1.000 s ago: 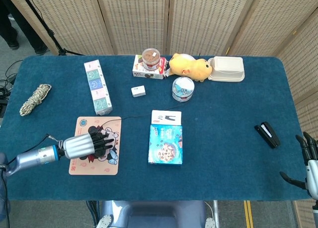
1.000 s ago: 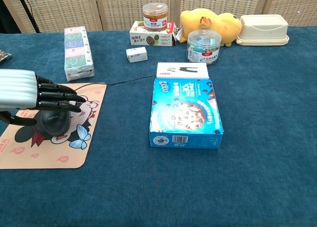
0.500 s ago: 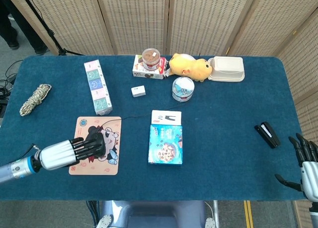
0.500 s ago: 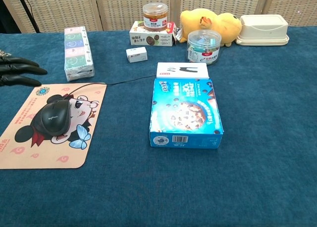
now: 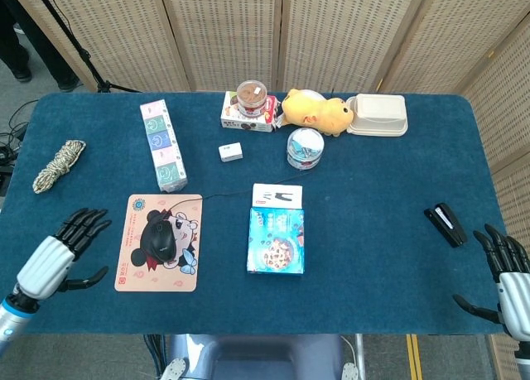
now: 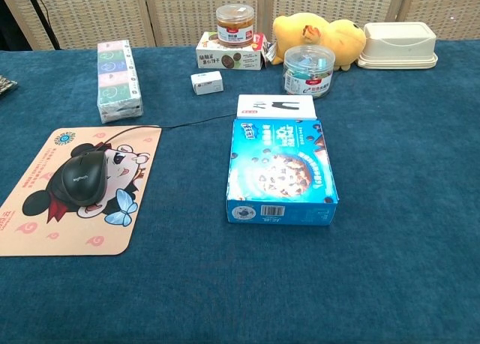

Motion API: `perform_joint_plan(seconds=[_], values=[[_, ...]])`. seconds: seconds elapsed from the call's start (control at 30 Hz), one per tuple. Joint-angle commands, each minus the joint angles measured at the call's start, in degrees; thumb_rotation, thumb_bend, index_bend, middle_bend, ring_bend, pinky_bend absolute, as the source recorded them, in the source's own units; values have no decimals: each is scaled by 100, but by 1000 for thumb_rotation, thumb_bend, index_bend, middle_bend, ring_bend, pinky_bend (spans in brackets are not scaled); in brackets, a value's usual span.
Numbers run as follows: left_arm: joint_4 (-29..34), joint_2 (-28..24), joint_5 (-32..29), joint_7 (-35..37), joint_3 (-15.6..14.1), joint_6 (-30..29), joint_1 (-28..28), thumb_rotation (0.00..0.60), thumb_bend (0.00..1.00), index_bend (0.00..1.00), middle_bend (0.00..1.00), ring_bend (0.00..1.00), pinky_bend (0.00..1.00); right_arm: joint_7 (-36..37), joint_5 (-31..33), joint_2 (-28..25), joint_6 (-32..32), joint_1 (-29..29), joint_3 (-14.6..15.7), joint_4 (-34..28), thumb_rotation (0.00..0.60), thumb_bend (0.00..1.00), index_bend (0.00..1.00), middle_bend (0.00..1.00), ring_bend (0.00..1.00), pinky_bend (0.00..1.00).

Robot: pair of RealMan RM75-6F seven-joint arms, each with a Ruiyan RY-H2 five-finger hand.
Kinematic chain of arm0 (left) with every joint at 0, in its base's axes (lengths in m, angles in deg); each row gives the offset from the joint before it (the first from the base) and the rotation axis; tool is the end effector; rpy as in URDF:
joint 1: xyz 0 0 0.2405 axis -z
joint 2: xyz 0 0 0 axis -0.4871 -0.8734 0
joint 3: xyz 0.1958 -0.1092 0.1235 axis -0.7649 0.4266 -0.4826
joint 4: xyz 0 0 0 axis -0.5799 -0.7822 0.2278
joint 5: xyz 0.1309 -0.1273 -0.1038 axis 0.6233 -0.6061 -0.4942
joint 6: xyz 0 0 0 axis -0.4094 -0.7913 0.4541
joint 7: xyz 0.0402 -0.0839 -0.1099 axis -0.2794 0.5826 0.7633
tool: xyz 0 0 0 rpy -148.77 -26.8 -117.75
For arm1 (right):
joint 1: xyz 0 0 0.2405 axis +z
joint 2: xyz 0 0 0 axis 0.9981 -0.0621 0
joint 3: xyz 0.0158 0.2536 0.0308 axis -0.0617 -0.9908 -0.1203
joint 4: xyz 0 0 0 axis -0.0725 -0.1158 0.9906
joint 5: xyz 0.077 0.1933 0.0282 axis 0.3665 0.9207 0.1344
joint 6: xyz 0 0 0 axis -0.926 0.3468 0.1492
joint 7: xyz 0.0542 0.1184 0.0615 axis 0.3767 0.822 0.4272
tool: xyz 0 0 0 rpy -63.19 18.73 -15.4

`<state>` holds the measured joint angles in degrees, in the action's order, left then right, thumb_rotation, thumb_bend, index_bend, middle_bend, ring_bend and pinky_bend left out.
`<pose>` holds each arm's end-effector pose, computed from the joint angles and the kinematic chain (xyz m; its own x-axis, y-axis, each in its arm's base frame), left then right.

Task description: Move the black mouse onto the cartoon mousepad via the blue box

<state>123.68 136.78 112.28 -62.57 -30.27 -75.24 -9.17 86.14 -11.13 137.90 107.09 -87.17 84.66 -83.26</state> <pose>-0.3117 0.2102 0.1255 0.2561 0.0667 0.9644 0.8517 -0.4874 -0.1924 -0.2921 -0.1461 0.1968 0.2839 0.0085 0.9588 -0.9587 -0.0136 0.2840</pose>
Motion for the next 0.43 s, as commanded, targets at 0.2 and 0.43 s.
perform_joint_plan(seconds=[0.2, 0.43], values=[[1497, -525, -1263, 105, 571, 799, -760, 504, 339, 0, 0, 0, 0, 138, -86, -71, 17, -15, 59, -9, 600, 0, 0, 0, 0, 0], [1537, -499, -1209, -251, 727, 797, -981, 548, 339, 0, 0, 0, 0, 165, -214, -100, 109, -73, 135, 14, 600, 0, 0, 0, 0, 0]])
